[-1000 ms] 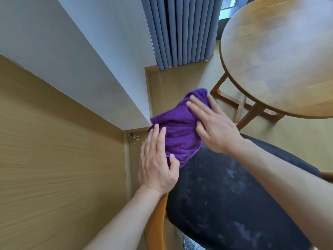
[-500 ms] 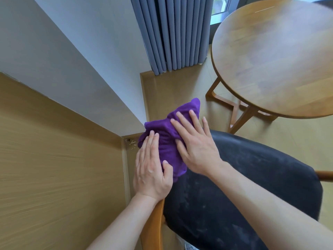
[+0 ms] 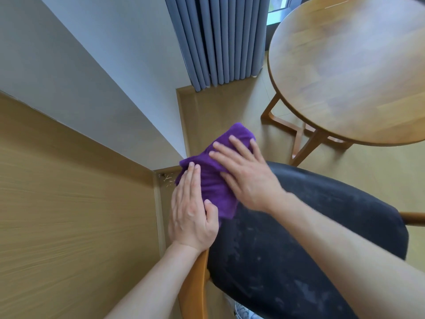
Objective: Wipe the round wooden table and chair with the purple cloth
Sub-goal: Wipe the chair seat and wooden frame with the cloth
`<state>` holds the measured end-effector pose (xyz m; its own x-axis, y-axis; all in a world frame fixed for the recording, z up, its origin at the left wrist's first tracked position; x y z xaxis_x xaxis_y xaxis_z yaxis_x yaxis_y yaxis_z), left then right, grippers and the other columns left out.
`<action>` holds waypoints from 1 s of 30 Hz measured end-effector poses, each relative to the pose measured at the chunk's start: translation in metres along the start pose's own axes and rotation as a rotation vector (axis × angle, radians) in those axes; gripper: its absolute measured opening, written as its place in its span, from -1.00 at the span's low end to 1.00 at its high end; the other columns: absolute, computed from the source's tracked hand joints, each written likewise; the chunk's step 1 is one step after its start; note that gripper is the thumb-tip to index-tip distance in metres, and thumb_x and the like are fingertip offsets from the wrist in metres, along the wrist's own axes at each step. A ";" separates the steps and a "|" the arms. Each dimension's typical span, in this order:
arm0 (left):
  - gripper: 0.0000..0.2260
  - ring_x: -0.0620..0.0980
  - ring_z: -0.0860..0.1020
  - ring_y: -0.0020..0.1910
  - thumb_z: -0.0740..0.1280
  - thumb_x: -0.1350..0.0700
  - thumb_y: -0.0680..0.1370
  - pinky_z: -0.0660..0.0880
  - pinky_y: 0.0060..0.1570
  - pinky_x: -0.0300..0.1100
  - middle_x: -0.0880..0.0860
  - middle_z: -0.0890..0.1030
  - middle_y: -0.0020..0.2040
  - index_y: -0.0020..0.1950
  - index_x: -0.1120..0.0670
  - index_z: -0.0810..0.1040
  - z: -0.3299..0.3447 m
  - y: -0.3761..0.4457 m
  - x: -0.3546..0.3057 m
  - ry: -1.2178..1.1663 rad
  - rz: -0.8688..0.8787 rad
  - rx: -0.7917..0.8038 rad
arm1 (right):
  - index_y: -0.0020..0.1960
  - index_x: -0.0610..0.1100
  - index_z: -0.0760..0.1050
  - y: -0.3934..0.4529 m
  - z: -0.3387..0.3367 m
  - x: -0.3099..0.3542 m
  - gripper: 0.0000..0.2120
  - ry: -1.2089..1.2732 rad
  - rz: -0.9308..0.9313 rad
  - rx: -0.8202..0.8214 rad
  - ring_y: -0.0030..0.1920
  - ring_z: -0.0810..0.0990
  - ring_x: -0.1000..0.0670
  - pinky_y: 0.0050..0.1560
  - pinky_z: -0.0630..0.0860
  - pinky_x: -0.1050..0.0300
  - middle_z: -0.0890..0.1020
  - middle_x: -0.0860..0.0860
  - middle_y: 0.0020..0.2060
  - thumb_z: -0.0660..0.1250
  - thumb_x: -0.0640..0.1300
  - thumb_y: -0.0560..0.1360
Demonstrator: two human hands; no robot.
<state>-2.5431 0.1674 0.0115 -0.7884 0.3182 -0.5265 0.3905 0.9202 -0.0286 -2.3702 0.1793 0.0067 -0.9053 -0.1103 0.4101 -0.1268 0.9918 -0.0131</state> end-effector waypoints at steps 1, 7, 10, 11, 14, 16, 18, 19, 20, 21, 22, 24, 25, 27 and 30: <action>-0.36 -0.06 0.11 0.64 0.05 -0.01 0.57 0.14 0.60 0.03 0.02 0.14 0.67 0.68 0.07 0.09 0.000 0.000 0.001 0.003 -0.008 0.000 | 0.61 0.09 0.24 0.012 -0.005 -0.009 -0.51 0.008 0.059 -0.041 0.66 -0.02 -0.05 0.62 -0.19 -0.21 0.23 0.12 0.62 -0.01 0.10 0.70; -0.36 -0.03 0.11 0.64 0.02 -0.05 0.59 0.12 0.60 0.00 0.04 0.14 0.67 0.68 0.05 0.08 0.002 0.000 0.000 0.021 -0.032 0.004 | 0.52 -0.01 0.39 0.040 -0.004 0.004 -0.55 0.276 0.517 -0.333 0.62 0.10 -0.16 0.61 -0.08 -0.10 0.35 0.03 0.56 0.17 -0.03 0.65; -0.36 0.02 0.16 0.63 0.03 0.00 0.57 0.18 0.58 0.10 0.09 0.19 0.66 0.66 0.11 0.14 -0.001 0.000 -0.002 0.011 -0.014 -0.009 | 0.61 0.05 0.27 0.001 0.015 0.033 -0.49 0.433 0.442 -0.348 0.66 -0.19 -0.08 0.63 -0.12 -0.06 0.15 0.10 0.64 0.20 -0.09 0.67; -0.37 0.05 0.20 0.62 0.04 0.02 0.56 0.21 0.56 0.13 0.11 0.22 0.64 0.65 0.12 0.17 -0.002 0.000 -0.004 0.005 -0.006 -0.018 | 0.62 0.06 0.25 -0.013 0.022 0.042 -0.48 0.505 0.413 -0.344 0.66 -0.22 -0.03 0.63 -0.07 -0.02 0.11 0.14 0.65 0.21 -0.12 0.68; -0.41 0.15 0.32 0.55 0.08 0.07 0.53 0.31 0.49 0.19 0.18 0.33 0.58 0.57 0.16 0.27 -0.005 0.000 -0.006 -0.020 0.025 -0.047 | 0.62 0.09 0.23 -0.040 0.038 0.060 -0.44 0.700 0.383 -0.340 0.66 -0.13 0.06 0.57 -0.04 0.30 0.07 0.23 0.64 0.22 -0.20 0.67; -0.43 0.17 0.36 0.52 0.09 0.09 0.51 0.35 0.46 0.21 0.19 0.37 0.55 0.54 0.19 0.31 -0.007 0.000 -0.007 -0.039 0.029 -0.052 | 0.61 0.13 0.25 -0.043 0.038 0.059 -0.44 0.728 0.369 -0.316 0.65 -0.10 0.08 0.54 -0.05 0.37 0.09 0.28 0.63 0.24 -0.19 0.66; -0.43 0.14 0.36 0.52 0.09 0.09 0.52 0.35 0.46 0.19 0.17 0.36 0.56 0.55 0.16 0.30 -0.008 0.000 -0.006 -0.061 0.020 -0.039 | 0.59 0.14 0.28 -0.037 0.030 0.045 -0.48 0.684 0.342 -0.296 0.66 -0.10 0.06 0.52 -0.10 0.38 0.12 0.29 0.62 0.26 -0.13 0.67; -0.43 0.12 0.35 0.53 0.08 0.09 0.53 0.35 0.46 0.17 0.15 0.36 0.56 0.56 0.14 0.29 -0.007 0.000 -0.006 -0.065 0.018 -0.035 | 0.58 0.14 0.29 -0.031 0.025 0.035 -0.50 0.666 0.346 -0.296 0.66 -0.09 0.04 0.49 -0.11 0.40 0.13 0.28 0.62 0.26 -0.09 0.67; -0.43 0.10 0.34 0.54 0.08 0.08 0.54 0.35 0.47 0.16 0.13 0.36 0.56 0.57 0.12 0.28 -0.006 0.000 -0.006 -0.060 0.018 -0.030 | 0.58 0.14 0.30 -0.022 0.020 0.022 -0.51 0.655 0.369 -0.301 0.66 -0.09 0.02 0.48 -0.10 0.39 0.13 0.27 0.62 0.27 -0.05 0.67; -0.44 0.08 0.34 0.54 0.07 0.07 0.56 0.34 0.47 0.15 0.12 0.36 0.57 0.58 0.10 0.28 -0.006 0.000 -0.006 -0.050 0.017 -0.025 | 0.58 0.14 0.30 -0.013 0.015 0.011 -0.50 0.652 0.399 -0.310 0.66 -0.08 0.00 0.49 -0.08 0.33 0.11 0.25 0.63 0.28 -0.02 0.67; -0.44 0.06 0.33 0.55 0.06 0.06 0.57 0.34 0.49 0.13 0.11 0.35 0.57 0.59 0.10 0.28 -0.006 0.001 -0.006 -0.044 0.014 -0.024 | 0.58 0.13 0.29 -0.001 0.008 0.002 -0.49 0.657 0.424 -0.315 0.66 -0.07 -0.03 0.53 -0.03 0.22 0.09 0.22 0.64 0.30 0.00 0.66; -0.44 0.03 0.30 0.57 0.05 0.04 0.59 0.31 0.52 0.08 0.08 0.32 0.60 0.61 0.08 0.25 -0.005 0.002 -0.006 -0.035 0.011 -0.020 | 0.60 0.11 0.28 0.017 0.001 -0.008 -0.43 0.706 0.485 -0.340 0.65 -0.02 -0.04 0.56 0.08 0.06 0.02 0.15 0.66 0.35 0.00 0.63; -0.44 0.02 0.29 0.57 0.04 0.03 0.59 0.29 0.53 0.05 0.08 0.30 0.61 0.62 0.07 0.24 -0.005 0.002 -0.006 -0.033 0.008 -0.020 | 0.61 0.10 0.26 0.022 0.000 -0.007 -0.41 0.749 0.521 -0.359 0.65 0.00 -0.01 0.55 0.12 0.06 -0.01 0.12 0.66 0.36 -0.02 0.63; -0.42 0.00 0.26 0.59 0.01 0.01 0.59 0.26 0.55 0.02 0.07 0.28 0.62 0.63 0.08 0.24 -0.005 0.002 -0.007 -0.037 -0.003 -0.018 | 0.64 0.11 0.17 0.018 0.005 0.003 -0.38 0.858 0.591 -0.387 0.64 -0.03 0.04 0.54 0.10 0.10 -0.07 0.10 0.67 0.33 -0.07 0.65; -0.43 0.00 0.25 0.59 0.00 0.03 0.60 0.25 0.55 0.05 0.09 0.30 0.61 0.62 0.12 0.26 -0.005 0.001 -0.008 -0.054 -0.009 -0.014 | 0.66 0.14 0.05 -0.011 0.018 0.029 -0.34 1.004 0.594 -0.388 0.64 -0.02 0.08 0.59 0.12 0.08 -0.09 0.14 0.67 0.26 -0.17 0.68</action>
<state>-2.5388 0.1668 0.0200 -0.7648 0.2973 -0.5716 0.3764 0.9262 -0.0218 -2.4021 0.1637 0.0025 -0.0462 0.2930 0.9550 0.4833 0.8432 -0.2353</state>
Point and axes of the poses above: each hand's wrist, its own y-axis towards the middle knuckle, its own z-axis out of the palm, x = y × z, the point moved 4 cm from there along y, towards the middle knuckle
